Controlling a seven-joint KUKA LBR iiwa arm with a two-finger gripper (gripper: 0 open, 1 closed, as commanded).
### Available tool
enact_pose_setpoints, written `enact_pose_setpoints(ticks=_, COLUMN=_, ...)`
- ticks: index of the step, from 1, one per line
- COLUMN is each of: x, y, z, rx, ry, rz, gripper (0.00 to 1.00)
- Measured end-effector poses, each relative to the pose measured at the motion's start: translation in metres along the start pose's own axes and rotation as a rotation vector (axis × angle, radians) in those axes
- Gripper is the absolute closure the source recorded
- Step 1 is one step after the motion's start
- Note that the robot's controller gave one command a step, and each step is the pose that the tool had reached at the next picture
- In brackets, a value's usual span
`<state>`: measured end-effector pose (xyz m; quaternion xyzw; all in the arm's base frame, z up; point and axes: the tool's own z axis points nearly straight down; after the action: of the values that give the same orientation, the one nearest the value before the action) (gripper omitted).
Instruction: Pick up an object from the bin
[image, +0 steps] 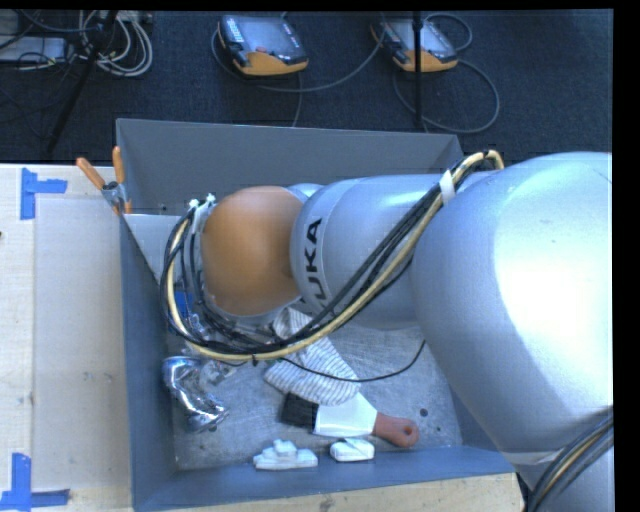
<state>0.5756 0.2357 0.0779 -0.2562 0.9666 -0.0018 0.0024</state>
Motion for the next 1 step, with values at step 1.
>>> enact_pose_setpoints(ticks=1, x=0.0, y=0.0, z=0.0, rx=0.0, ry=0.0, rz=0.001, gripper=1.0)
